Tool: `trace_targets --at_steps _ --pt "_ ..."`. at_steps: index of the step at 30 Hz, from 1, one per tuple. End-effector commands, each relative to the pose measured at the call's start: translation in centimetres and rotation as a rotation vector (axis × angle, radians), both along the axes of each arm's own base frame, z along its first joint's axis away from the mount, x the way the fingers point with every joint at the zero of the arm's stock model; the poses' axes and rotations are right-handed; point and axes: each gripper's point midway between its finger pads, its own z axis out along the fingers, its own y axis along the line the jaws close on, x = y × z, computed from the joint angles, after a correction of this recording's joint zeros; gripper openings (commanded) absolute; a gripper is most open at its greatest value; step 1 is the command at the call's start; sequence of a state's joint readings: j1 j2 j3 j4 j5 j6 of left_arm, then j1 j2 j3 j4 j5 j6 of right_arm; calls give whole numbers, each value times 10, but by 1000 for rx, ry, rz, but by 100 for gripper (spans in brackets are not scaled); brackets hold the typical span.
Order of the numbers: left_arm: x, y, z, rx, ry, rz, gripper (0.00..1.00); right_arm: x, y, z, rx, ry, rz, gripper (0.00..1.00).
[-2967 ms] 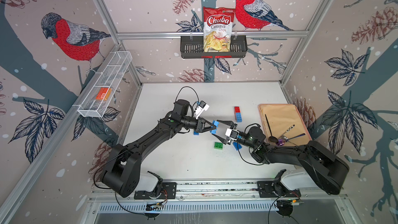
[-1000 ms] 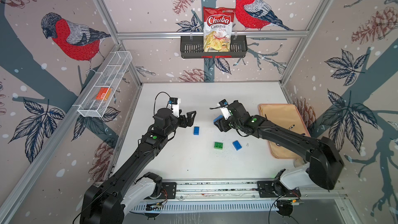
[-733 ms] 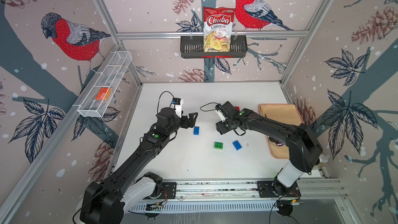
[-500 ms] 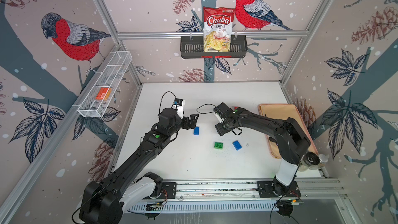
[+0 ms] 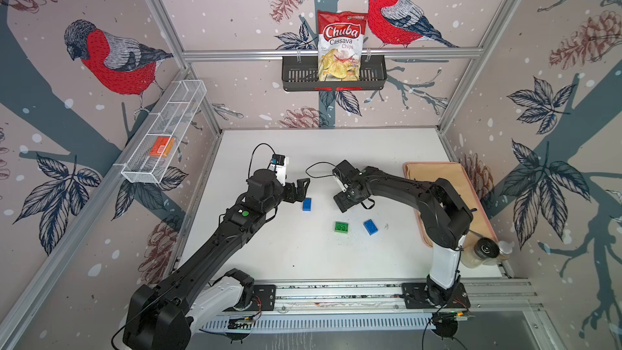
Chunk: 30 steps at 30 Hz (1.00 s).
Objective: Assemble a rectangle with lego
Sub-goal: Adjust the lego brick at the center of the board.
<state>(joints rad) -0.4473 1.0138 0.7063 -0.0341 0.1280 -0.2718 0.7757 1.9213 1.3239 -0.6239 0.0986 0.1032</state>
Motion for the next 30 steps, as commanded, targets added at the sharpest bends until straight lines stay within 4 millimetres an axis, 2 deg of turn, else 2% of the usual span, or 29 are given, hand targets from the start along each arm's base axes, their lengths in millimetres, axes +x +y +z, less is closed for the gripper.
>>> trace_targets --at_steps 1,5,9,11,14,16,18,19,22,24,27,30 --pt "1 0 2 16 -20 -13 97 5 5 5 35 -27 -3 100" --pt "0 1 -2 19 -24 -7 98 12 9 24 94 -89 -10 100" --pt "-4 -7 -7 13 -25 -52 98 19 5 60 171 -197 -28 100" --pt "-11 -20 -8 36 -36 -100 97 22 -4 84 217 -276 -56 100" --pt "-24 -47 -12 133 -52 -173 95 32 -32 127 303 -443 -158 98" --pt "-35 -68 -26 216 -10 -227 94 38 -65 152 382 -540 -285 96" --pt "-45 -84 -47 294 78 -254 91 42 -97 161 444 -594 -397 100" --pt "-51 -91 -60 335 130 -259 90 42 -115 171 477 -638 -451 100" --pt "-69 -104 -101 445 325 -243 84 41 -152 178 504 -711 -552 94" --pt "-85 -120 -123 487 429 -251 82 39 -167 179 502 -746 -589 91" --pt "-105 -149 -144 532 506 -284 81 39 -181 180 509 -762 -638 89" --pt "-111 -166 -164 559 568 -292 81 41 -181 177 554 -746 -647 89"
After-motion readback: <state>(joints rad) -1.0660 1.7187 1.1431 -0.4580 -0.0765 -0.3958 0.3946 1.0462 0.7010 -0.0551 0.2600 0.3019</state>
